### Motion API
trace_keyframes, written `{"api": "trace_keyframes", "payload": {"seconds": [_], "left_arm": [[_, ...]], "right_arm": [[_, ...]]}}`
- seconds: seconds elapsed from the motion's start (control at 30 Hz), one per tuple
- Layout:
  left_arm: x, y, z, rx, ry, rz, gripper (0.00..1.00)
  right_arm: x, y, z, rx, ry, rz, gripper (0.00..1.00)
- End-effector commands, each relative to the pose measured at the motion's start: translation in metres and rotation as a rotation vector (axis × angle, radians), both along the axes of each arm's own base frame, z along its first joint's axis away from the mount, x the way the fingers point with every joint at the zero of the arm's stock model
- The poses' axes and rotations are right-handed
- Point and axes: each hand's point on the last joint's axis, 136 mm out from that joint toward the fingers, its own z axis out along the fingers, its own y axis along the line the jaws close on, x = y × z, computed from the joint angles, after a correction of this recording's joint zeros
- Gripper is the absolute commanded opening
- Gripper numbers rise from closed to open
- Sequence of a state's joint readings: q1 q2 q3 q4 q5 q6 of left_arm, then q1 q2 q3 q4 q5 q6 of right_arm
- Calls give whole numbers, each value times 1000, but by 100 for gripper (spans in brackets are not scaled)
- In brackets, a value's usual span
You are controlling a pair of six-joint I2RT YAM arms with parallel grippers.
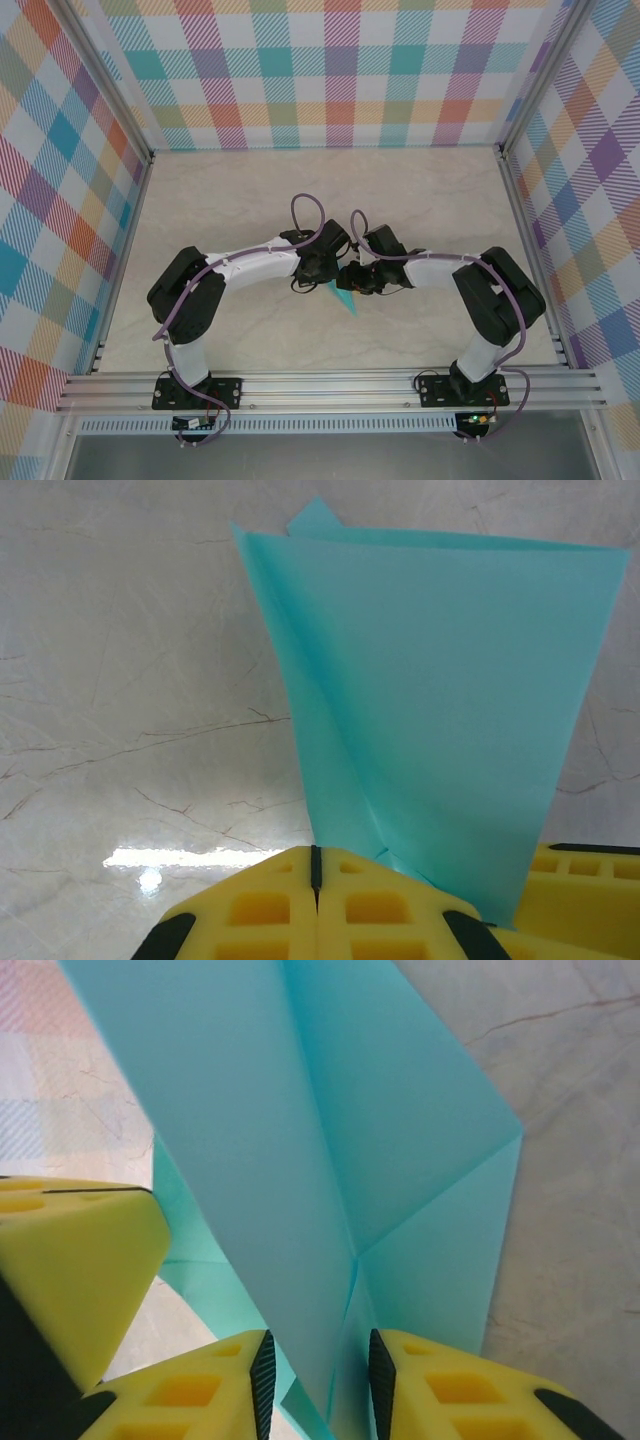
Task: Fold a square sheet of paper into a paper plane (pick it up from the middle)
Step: Move a paper plane to the center of the table.
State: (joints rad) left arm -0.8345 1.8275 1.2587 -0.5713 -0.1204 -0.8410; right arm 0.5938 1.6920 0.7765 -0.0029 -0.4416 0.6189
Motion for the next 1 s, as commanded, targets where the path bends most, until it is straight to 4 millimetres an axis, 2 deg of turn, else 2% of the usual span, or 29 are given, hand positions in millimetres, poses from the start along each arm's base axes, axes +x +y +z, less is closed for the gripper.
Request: {"api": "trace_keyframes", "payload": {"seconds": [0.0, 0.5, 0.63, 0.8, 0.97], "left_arm": [[0, 2, 10, -27, -10, -7, 3], [0, 1, 15, -37, -18, -11, 4], [-1, -2, 29, -68, -37, -28, 12], [1, 8, 61, -93, -123, -9, 27], [2, 31, 82, -74, -208, 49, 33]], "right_arm": [[2, 1, -5, -42, -12, 16, 31], [1, 1, -12, -131, -38, 34, 16], [3, -1, -3, -167, -64, 21, 11], [13, -23, 17, -300, -131, -62, 9], [23, -59, 26, -517, -143, -186, 9]]}}
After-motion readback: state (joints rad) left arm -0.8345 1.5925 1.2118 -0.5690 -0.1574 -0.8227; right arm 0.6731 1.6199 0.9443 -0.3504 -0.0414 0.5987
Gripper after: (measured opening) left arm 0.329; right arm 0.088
